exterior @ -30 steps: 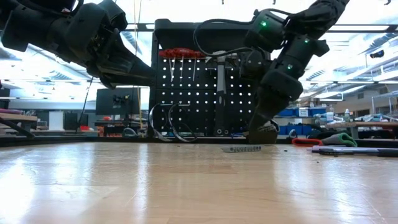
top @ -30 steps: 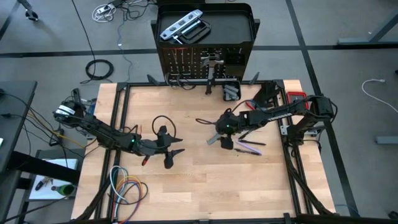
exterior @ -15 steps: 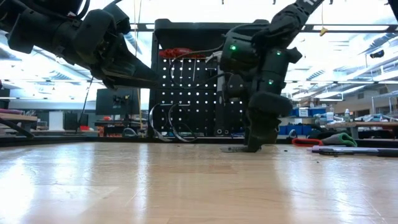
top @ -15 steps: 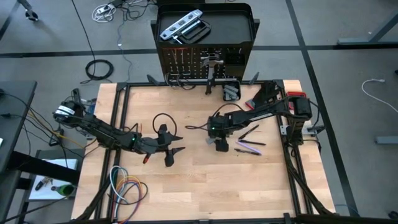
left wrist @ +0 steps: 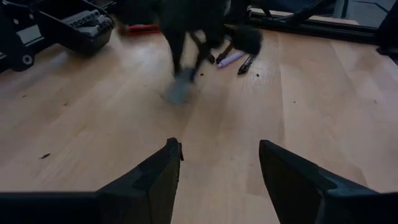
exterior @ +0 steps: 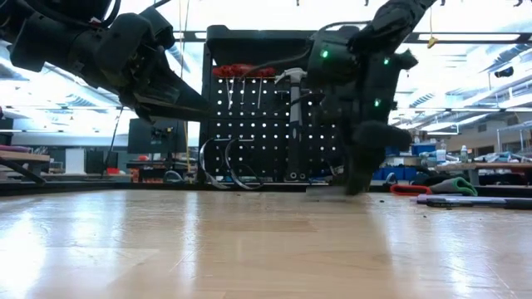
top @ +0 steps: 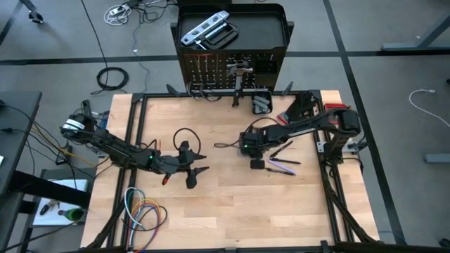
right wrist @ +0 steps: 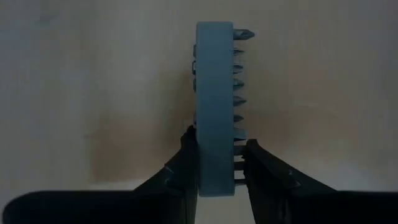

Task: Hang tools onto peg board
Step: Put the terminal block into the bottom basket of the peg board

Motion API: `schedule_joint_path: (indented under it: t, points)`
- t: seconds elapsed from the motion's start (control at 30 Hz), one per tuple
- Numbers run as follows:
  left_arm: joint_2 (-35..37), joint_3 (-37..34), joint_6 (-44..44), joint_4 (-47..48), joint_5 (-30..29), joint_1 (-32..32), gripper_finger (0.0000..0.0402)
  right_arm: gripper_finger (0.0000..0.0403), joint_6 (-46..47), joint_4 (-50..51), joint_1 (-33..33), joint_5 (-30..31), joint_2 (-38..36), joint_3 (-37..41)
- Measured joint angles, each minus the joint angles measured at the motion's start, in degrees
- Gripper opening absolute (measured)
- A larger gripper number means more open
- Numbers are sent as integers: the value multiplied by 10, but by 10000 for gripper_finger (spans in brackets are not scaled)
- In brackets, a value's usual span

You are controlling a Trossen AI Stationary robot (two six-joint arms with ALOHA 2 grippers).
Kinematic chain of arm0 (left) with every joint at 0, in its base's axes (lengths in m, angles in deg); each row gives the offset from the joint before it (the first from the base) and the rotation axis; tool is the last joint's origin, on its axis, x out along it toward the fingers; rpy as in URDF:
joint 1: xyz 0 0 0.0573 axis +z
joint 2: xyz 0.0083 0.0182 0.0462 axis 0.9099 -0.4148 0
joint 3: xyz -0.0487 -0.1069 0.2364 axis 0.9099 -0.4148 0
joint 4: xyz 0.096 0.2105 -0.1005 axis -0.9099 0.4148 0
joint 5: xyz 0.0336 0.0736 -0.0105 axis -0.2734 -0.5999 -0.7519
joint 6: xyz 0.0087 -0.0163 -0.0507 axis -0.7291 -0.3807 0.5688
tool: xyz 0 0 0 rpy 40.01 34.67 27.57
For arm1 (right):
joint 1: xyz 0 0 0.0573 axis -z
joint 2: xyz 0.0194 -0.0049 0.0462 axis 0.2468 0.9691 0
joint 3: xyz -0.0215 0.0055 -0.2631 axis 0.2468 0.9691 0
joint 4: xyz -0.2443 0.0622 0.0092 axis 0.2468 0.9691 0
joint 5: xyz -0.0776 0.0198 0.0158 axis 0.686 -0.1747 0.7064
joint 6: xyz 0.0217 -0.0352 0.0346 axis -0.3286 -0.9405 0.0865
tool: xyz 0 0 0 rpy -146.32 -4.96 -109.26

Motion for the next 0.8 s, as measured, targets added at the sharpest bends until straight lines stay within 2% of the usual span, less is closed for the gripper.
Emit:
schedule_joint_path:
  t: [0.17,0.37,0.53,0.67,0.8]
  points:
    - [0,0,9,3,5,0,218,109,33,80,17,95,-76,-2]
    - [0,0,13,0,6,0,218,109,89,59,109,176,-149,23]
    - [0,0,24,2,7,0,218,109,124,-38,206,178,-167,77]
    - [0,0,24,4,7,0,218,112,116,-133,260,153,-156,98]
    - [0,0,23,4,6,0,218,157,108,-204,290,119,-142,104]
